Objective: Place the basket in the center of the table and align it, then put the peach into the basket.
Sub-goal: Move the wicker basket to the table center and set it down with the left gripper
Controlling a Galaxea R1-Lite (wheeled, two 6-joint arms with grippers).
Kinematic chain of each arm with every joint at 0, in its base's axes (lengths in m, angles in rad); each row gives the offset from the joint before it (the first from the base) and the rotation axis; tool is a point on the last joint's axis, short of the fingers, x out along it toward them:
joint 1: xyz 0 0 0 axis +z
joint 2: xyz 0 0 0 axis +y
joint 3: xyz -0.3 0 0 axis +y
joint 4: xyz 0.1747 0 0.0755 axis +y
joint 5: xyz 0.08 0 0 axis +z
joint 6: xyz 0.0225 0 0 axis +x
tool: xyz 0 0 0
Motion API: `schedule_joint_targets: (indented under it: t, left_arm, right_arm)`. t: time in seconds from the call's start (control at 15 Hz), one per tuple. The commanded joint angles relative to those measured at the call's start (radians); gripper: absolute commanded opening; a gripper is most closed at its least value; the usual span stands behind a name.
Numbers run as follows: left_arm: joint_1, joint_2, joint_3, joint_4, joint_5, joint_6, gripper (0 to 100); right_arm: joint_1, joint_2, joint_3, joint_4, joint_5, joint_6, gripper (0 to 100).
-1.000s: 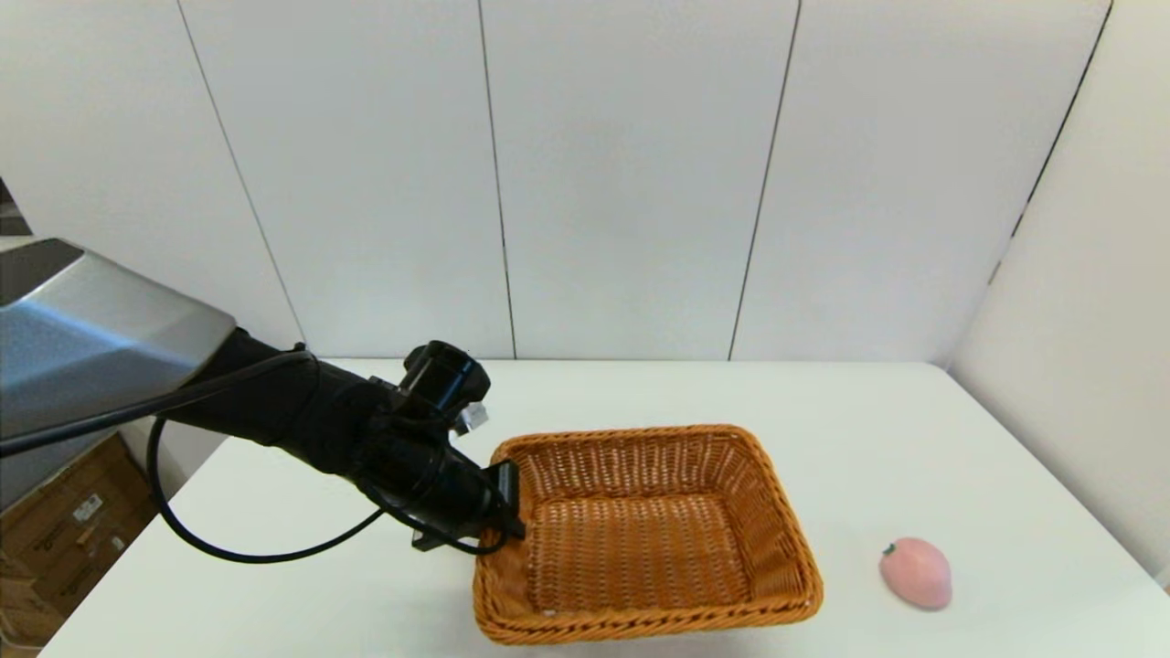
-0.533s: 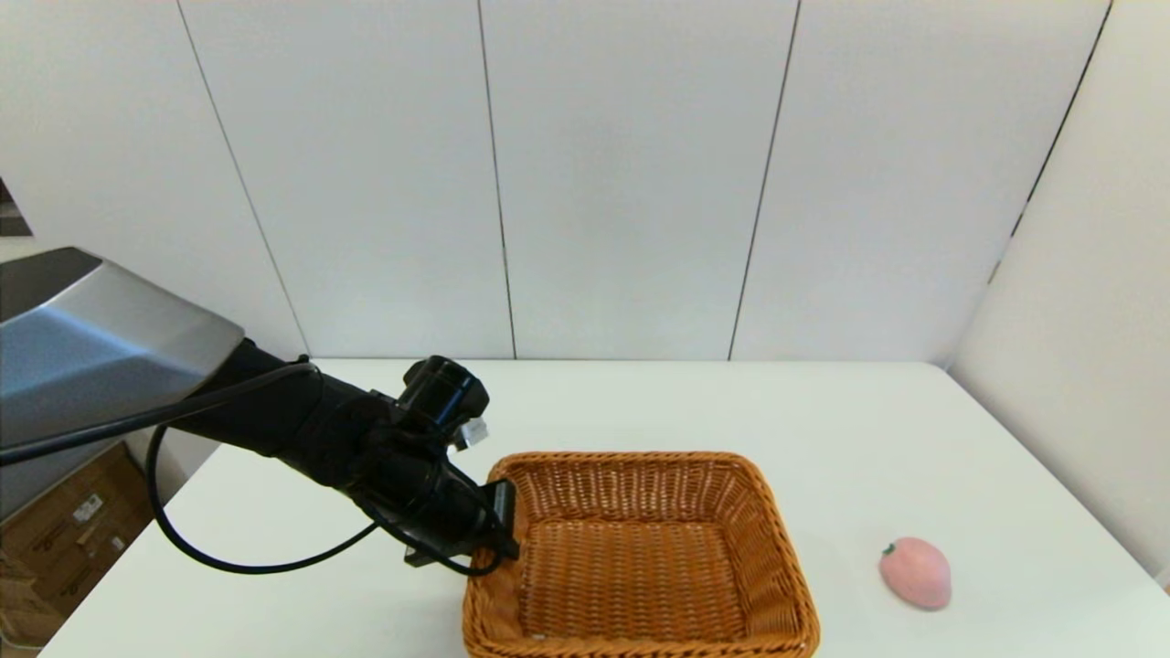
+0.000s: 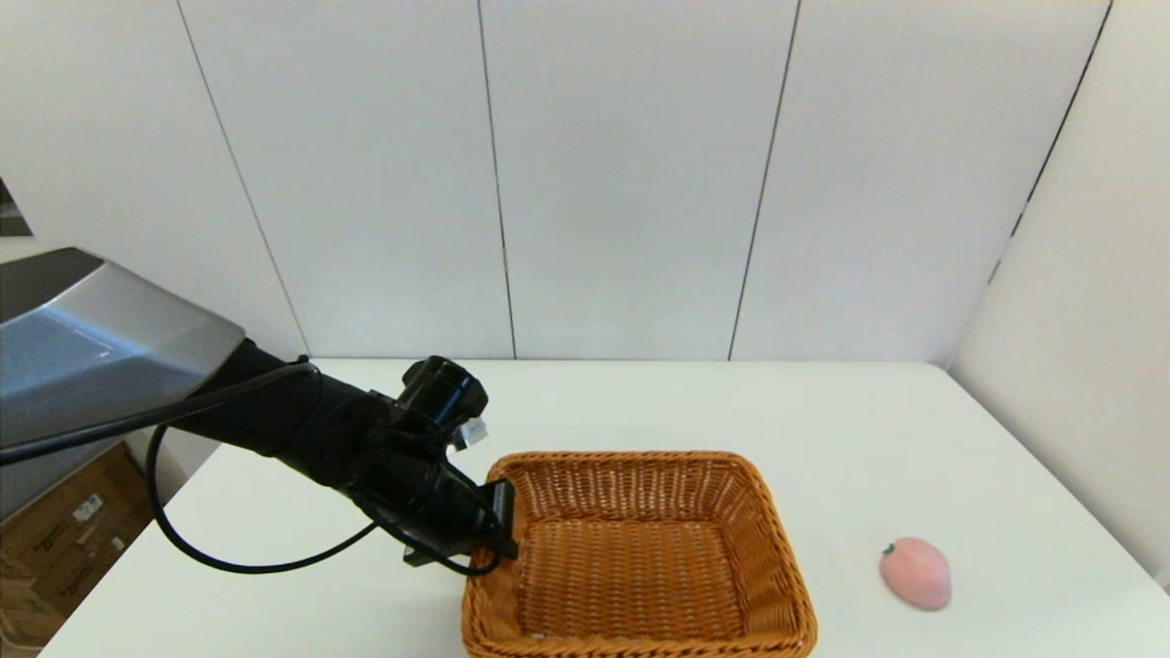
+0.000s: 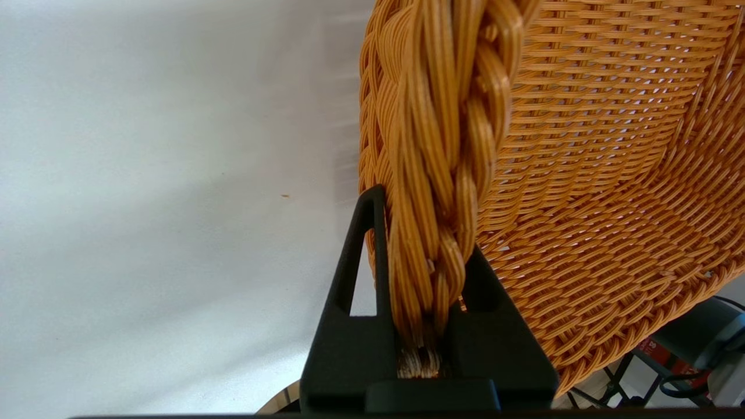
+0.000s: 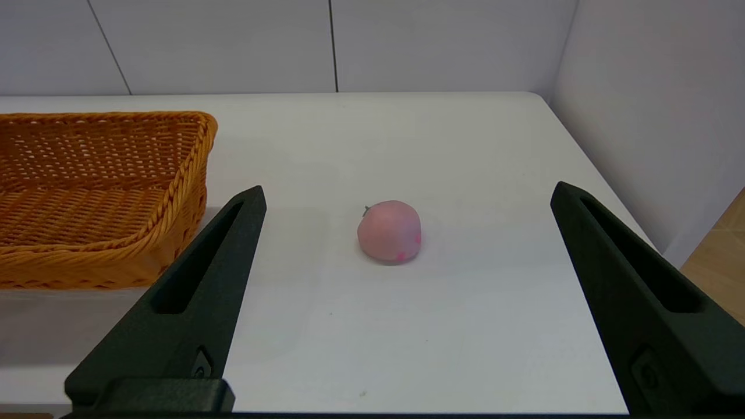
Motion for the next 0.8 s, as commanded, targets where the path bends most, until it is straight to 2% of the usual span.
schedule_joint_targets:
  t: [0.07,0.73,0.8]
  left_arm:
    - [0.0,0.01,0.0,-0.002,-0.004,0.01,0]
    - [0.0,0.025,-0.01,-0.002,-0.002,0.011,0]
    - [0.0,0.025,-0.008,-0.002,-0.001,0.011,100]
  right_arm:
    - [0.0,0.0,0.0,0.0,0.001,0.0,100]
    - [0.0,0.0,0.0,0.0,0.0,0.0,100]
    - [0.0,0.0,0.0,0.0,0.0,0.0,100]
